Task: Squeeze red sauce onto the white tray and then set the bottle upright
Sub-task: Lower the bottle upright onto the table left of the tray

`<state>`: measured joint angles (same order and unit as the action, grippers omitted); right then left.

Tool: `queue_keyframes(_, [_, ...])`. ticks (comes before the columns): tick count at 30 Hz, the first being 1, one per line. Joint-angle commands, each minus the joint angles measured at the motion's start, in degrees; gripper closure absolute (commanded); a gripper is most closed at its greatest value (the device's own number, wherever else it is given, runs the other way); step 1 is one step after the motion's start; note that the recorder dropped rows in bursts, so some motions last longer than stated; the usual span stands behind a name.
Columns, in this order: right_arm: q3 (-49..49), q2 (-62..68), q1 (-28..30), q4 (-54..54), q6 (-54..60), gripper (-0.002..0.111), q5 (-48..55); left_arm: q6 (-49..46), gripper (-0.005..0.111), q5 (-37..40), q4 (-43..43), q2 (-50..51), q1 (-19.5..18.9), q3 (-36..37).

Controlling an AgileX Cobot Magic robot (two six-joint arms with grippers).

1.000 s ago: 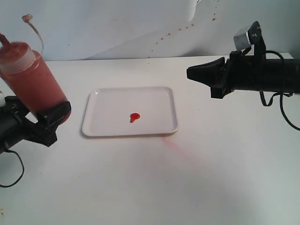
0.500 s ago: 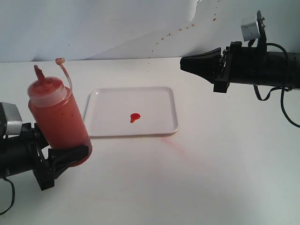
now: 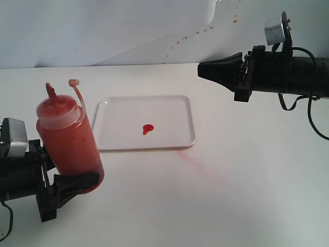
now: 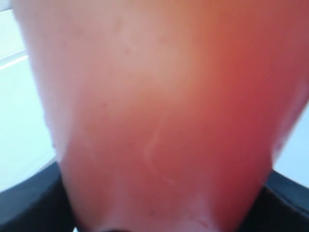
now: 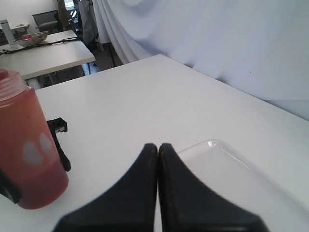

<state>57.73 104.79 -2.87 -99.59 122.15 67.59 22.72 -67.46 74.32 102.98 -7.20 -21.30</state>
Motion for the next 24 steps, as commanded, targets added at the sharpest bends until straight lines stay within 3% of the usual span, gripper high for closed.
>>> queue_keyframes(1, [0.4,-0.54,-0.08,-0.35,0.65,0.108,0.48,-0.67,0.107,-2.5,-1.4,-0.21,-0.12,-0.4])
queue_keyframes(24, [0.4,-0.54,-0.08,-0.35,0.45,0.108,0.45,-2.05,0.107,-2.5,0.83,1.58,-0.12,-0.3])
